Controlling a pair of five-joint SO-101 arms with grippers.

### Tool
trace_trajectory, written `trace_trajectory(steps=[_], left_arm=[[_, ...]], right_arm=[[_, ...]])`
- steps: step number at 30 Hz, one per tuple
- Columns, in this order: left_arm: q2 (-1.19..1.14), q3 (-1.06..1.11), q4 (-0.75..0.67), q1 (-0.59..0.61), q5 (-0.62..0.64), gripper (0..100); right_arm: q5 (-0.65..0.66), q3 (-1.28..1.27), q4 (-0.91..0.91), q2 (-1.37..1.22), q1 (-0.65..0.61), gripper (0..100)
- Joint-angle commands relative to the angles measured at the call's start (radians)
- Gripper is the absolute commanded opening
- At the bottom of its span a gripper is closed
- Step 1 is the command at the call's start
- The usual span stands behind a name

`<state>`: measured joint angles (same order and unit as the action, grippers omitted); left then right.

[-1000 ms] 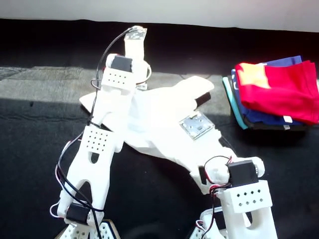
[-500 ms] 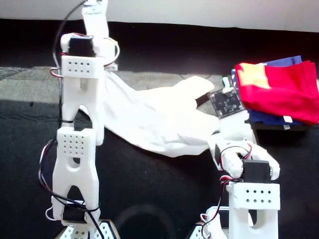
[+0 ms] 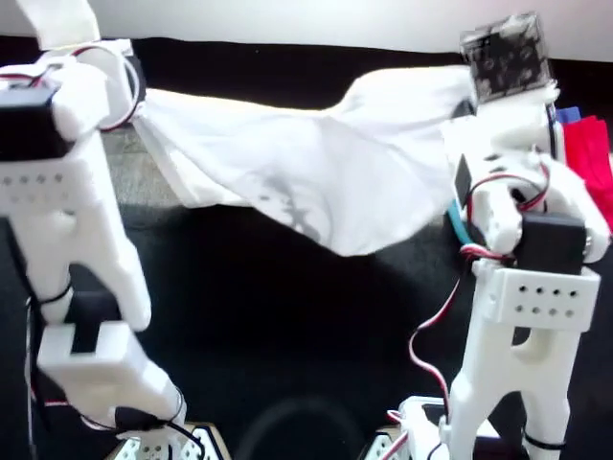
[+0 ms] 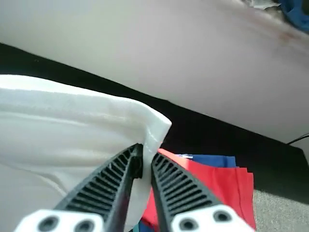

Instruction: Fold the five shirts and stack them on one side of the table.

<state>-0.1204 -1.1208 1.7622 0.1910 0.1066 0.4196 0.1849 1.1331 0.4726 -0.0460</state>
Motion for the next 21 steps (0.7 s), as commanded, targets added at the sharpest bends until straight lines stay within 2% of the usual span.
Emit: trace_trajectory(steps=[1,9,21], left_arm=[[0.191,0.064,0.000,0.018,-0.008,1],[0.394,0.067,-0.002,0.018,-0.057,1],[0.596,0.065,-0.003,0.018,-0.057,1]], right_arm=[[0.003,0.312,0.076,-0.048,0.010,0.6],[0.003,0.665,0.196,-0.059,-0.053,0.6],[0.006,0.960,0.325,-0.058,-0.053,0.6]])
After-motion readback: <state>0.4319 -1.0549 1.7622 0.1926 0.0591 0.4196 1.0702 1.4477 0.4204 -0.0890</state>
